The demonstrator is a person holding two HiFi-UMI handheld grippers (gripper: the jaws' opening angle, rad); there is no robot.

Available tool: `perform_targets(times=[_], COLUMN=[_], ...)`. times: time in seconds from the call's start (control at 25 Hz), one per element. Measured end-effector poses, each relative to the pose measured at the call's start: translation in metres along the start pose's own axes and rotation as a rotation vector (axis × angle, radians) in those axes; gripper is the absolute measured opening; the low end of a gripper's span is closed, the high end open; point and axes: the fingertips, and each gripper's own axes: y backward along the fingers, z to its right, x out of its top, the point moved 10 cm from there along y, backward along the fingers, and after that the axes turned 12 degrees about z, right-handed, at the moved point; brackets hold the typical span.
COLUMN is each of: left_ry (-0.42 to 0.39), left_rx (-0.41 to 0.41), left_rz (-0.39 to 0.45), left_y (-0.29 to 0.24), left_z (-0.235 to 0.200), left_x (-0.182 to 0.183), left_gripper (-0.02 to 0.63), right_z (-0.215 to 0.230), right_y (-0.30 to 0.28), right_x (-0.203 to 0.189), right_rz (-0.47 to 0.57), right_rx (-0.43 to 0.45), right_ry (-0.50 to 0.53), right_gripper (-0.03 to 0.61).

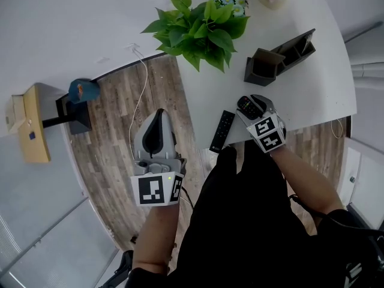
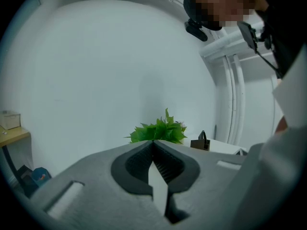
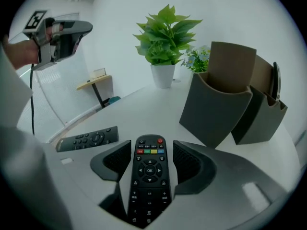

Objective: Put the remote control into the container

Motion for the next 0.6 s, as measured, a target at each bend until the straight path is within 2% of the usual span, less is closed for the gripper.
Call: perform_targets(times=[0.16,0.32,0.6], left_ry=[-0.003,0.004,0.000], left_rx=[0.016,0.029,0.002], left_rz=[0.000,-0.002,0.027], left_y=[0.003,0.003,-0.016], left_z=[0.000,0.004,0.017], left_x=[0.002,0.002,0.013], left_gripper=[0.000,0.000,0.000], right_z=[-0.001,0.004,0.027], right_y=[-0.004,-0.003,0.034], right_x=[0.001,0.003,0.022], right_rz=[-0.021,-0.018,0.168], right_rx=[0.053,0.080,0.037], right_ry=[0.034,0.017,-0.023], right_gripper=[0.230,0.224,0.224])
